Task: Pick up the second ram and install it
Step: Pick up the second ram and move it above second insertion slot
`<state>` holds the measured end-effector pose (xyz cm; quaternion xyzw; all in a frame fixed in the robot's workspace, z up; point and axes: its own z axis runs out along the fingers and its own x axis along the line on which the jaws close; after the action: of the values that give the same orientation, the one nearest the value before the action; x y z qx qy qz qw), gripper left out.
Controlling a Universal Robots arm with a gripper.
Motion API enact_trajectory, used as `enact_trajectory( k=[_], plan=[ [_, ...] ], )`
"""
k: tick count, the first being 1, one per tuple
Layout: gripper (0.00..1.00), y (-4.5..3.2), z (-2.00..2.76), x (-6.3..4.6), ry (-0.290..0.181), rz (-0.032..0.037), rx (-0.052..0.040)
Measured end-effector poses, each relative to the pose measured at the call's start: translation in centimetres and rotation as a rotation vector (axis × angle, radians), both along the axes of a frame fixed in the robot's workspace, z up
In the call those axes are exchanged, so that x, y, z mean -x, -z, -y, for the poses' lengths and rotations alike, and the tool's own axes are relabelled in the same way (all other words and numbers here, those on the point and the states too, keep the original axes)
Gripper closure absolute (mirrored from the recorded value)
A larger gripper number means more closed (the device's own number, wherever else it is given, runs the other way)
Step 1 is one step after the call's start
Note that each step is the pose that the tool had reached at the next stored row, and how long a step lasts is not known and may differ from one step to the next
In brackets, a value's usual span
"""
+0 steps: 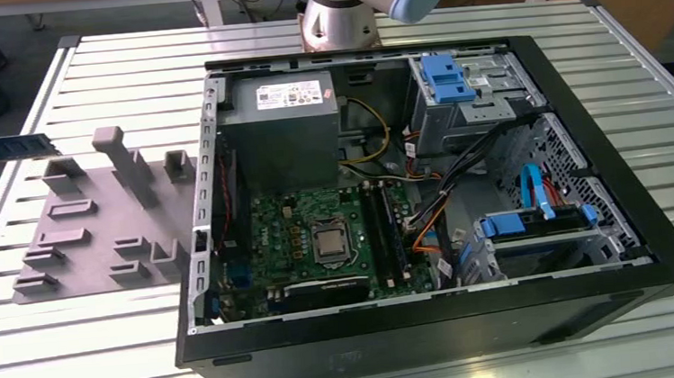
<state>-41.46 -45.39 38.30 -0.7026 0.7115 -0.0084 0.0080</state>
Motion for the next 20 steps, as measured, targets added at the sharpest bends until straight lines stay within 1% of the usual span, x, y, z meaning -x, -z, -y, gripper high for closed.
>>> enact_trajectory(
  k=[8,20],
  plan=[
    [0.86,-0.15,0.00,-0.05,0.000,-0.0001,0.0001],
    [0.86,-0.14,0.00,-0.95,0.000,0.0001,0.0000]
  ],
)
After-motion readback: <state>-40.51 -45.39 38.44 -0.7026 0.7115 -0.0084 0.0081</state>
